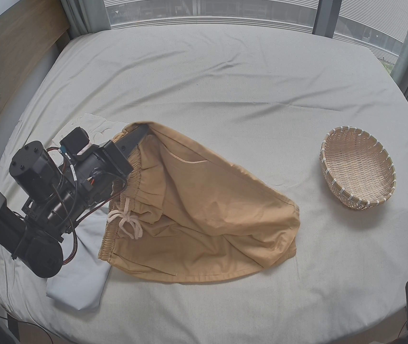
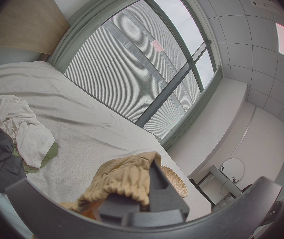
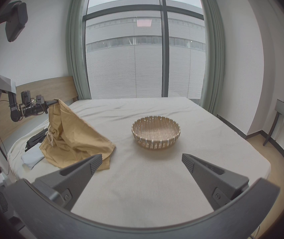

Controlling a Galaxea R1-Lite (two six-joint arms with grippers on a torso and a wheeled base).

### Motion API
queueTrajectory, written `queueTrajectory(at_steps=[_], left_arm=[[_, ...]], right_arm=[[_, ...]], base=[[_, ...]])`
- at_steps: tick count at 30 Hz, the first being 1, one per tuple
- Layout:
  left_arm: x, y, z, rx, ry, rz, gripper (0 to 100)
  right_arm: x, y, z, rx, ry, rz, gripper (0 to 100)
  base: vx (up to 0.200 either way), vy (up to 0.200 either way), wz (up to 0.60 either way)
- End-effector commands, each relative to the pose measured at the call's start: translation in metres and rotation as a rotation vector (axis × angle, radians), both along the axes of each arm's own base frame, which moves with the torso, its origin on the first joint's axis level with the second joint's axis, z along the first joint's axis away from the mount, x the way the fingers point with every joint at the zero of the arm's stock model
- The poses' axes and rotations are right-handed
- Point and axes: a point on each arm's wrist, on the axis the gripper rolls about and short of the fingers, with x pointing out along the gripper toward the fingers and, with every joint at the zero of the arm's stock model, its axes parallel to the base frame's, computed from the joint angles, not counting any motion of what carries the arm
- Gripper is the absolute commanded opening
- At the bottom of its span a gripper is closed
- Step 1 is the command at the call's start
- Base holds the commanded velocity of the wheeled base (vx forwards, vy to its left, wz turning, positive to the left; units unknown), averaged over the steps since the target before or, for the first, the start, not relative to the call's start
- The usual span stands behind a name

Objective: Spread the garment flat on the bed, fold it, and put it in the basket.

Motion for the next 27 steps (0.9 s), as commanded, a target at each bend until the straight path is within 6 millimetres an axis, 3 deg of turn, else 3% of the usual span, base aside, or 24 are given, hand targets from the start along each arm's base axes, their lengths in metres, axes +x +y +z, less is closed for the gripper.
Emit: queueTrajectory(at_steps=[1, 4, 8, 14, 22, 23, 27], left_arm=[[0.000, 0.000, -0.001, 0.002, 0.005, -0.001, 0], [0.000, 0.000, -0.001, 0.001, 0.004, -0.002, 0], [0.000, 0.000, -0.001, 0.002, 0.003, 0.000, 0], [0.001, 0.002, 0.001, -0.003, -0.003, 0.006, 0], [0.001, 0.002, -0.001, 0.002, 0.004, 0.007, 0], [0.001, 0.002, -0.001, 0.002, 0.004, 0.007, 0], [0.001, 0.002, -0.001, 0.003, 0.004, 0.009, 0]], right_arm=[[-0.008, 0.001, 0.043, -0.011, -0.145, -0.015, 100], [0.000, 0.001, 0.056, -0.002, -0.089, 0.027, 100], [0.028, 0.003, 0.066, 0.121, 0.080, 0.233, 100], [0.070, 0.013, 0.101, 0.297, 0.209, 0.342, 100], [0.124, 0.030, 0.101, 0.330, 0.313, 0.377, 100], [0.142, 0.035, 0.096, 0.327, 0.345, 0.371, 100], [0.167, 0.042, 0.088, 0.331, 0.374, 0.366, 100]], base=[[0.000, 0.000, 0.00], [0.000, 0.000, 0.00], [0.000, 0.000, 0.00], [0.000, 0.000, 0.00], [0.000, 0.000, 0.00], [0.000, 0.000, 0.00], [0.000, 0.000, 0.00]])
